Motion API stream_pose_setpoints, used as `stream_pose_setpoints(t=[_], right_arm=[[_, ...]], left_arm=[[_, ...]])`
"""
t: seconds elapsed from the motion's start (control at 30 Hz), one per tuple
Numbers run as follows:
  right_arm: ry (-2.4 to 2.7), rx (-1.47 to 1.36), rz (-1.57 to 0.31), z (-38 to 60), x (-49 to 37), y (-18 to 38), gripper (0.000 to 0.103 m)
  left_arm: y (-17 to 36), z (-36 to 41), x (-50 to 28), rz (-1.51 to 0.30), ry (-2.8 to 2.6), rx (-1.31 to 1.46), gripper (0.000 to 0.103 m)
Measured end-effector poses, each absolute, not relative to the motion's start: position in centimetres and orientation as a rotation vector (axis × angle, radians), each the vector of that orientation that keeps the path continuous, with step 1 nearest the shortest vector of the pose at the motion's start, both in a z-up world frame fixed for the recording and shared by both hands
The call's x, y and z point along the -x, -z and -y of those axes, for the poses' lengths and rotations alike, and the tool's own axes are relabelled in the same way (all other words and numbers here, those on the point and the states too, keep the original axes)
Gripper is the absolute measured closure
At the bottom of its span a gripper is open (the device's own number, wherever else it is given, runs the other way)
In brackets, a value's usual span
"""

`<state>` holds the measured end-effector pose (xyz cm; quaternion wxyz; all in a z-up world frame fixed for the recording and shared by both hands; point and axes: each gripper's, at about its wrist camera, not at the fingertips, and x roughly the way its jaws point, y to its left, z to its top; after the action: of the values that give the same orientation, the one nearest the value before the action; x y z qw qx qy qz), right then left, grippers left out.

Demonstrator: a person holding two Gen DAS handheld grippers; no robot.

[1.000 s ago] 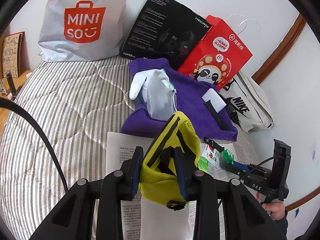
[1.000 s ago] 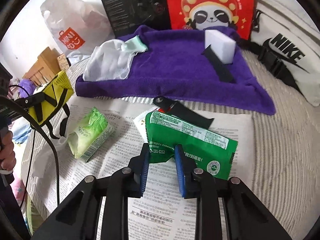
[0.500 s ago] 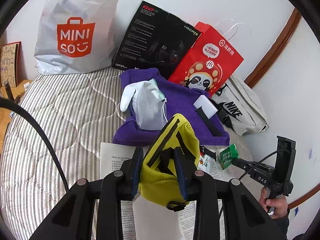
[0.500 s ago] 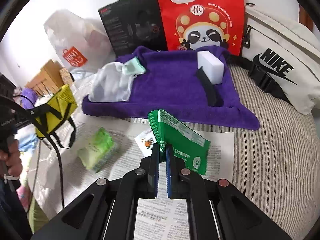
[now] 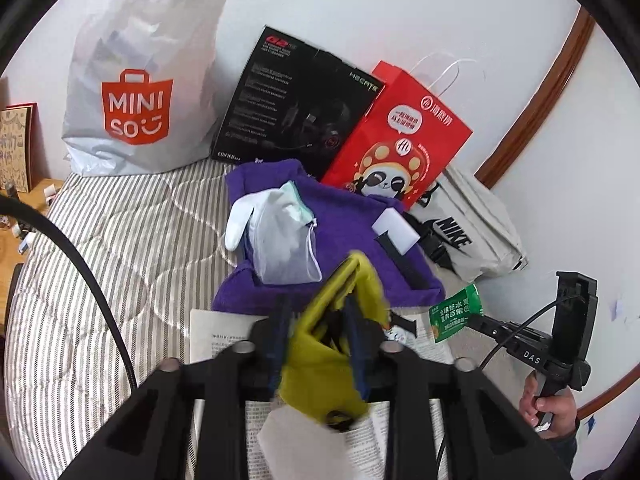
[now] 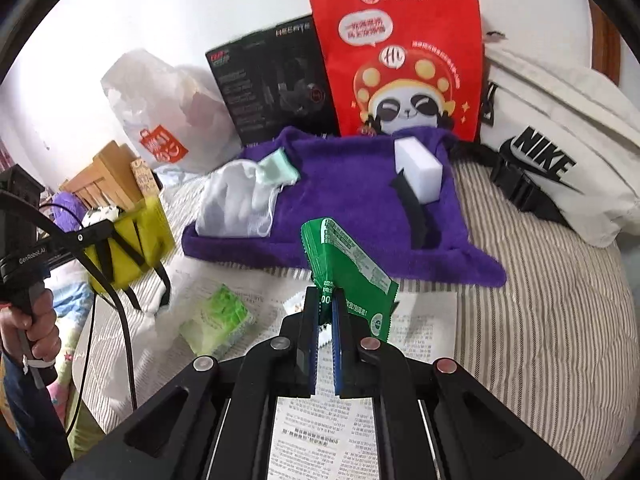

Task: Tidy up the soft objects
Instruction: 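Carry the green packet with the right tool while the left tool carries the pouch toward the towel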

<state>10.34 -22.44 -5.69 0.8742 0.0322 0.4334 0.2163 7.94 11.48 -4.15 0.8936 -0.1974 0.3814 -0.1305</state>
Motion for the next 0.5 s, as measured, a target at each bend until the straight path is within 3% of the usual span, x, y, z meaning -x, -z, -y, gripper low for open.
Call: stream_pose_setpoints(t=[0.07,0.4,0.5], right_arm=[[-0.452,-0.068,-0.896,22.5,-10.5,5.2,0.098],[-0.475,-0.056,-0.918,21.7,-10.6,6.0,0.098],[-0.48,-0.057,-0.924,21.5,-10.6,6.3,0.098]], left_arm=[[3.7,-11.7,-8.0,-0.781,0.281,0.425,0.092],[6.3,-11.2,-9.1,-0.873,0.228,0.358,0.091],[8.2,-10.8,-9.4,-0.941,0.212,0.323,0.078]])
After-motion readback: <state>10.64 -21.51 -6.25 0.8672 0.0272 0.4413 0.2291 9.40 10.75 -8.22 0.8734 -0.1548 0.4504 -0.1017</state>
